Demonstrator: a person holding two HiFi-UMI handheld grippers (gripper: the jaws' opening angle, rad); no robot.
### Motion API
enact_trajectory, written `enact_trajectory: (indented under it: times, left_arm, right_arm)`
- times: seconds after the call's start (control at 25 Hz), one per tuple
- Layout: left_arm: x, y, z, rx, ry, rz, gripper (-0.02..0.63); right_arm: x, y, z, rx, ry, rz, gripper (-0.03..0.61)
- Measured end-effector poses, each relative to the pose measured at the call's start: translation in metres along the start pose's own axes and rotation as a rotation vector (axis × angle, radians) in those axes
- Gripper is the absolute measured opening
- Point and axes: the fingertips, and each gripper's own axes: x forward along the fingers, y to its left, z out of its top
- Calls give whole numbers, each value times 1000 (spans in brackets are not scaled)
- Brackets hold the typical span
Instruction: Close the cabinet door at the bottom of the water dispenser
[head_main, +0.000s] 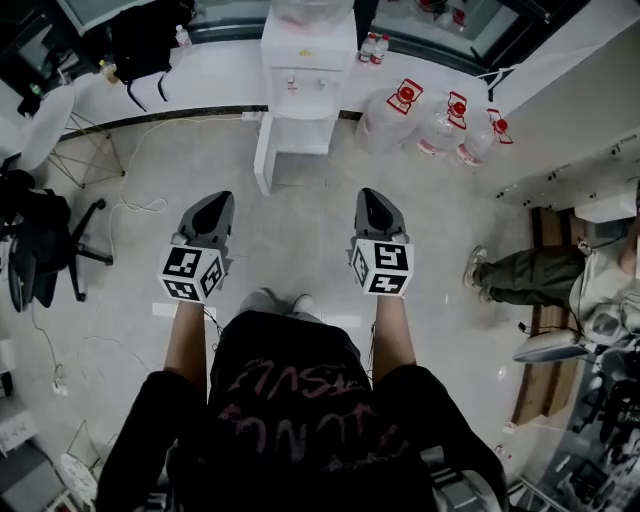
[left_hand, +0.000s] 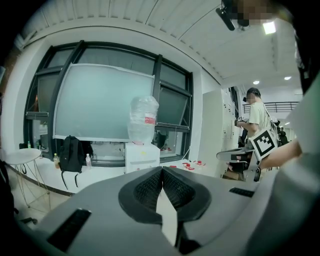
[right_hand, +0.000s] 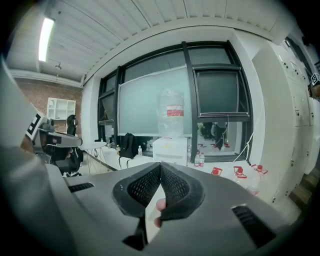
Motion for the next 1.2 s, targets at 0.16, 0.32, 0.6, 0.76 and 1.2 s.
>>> enact_trajectory:
  times: [0.16,0.32,0.6,0.76,1.2]
  left_arm:
    - [23,19,5,-13,-9,-6,15]
    - [47,42,4,-19,-5,-30,15]
    - [84,83,-3,-9,30,-92,15]
    - [97,103,-22,-13,59,-109,15]
    - [166,124,-92,-54,154,-106,15]
  right_arm:
    - [28,1,4,-17,10,8,14]
    - [57,2,11,-24,11,-9,14]
    - [104,11,13,-16,25,-48,14]
    - [124,14,0,-40,54,-57,14]
    - [203,-24,-37,-45,73,-49,14]
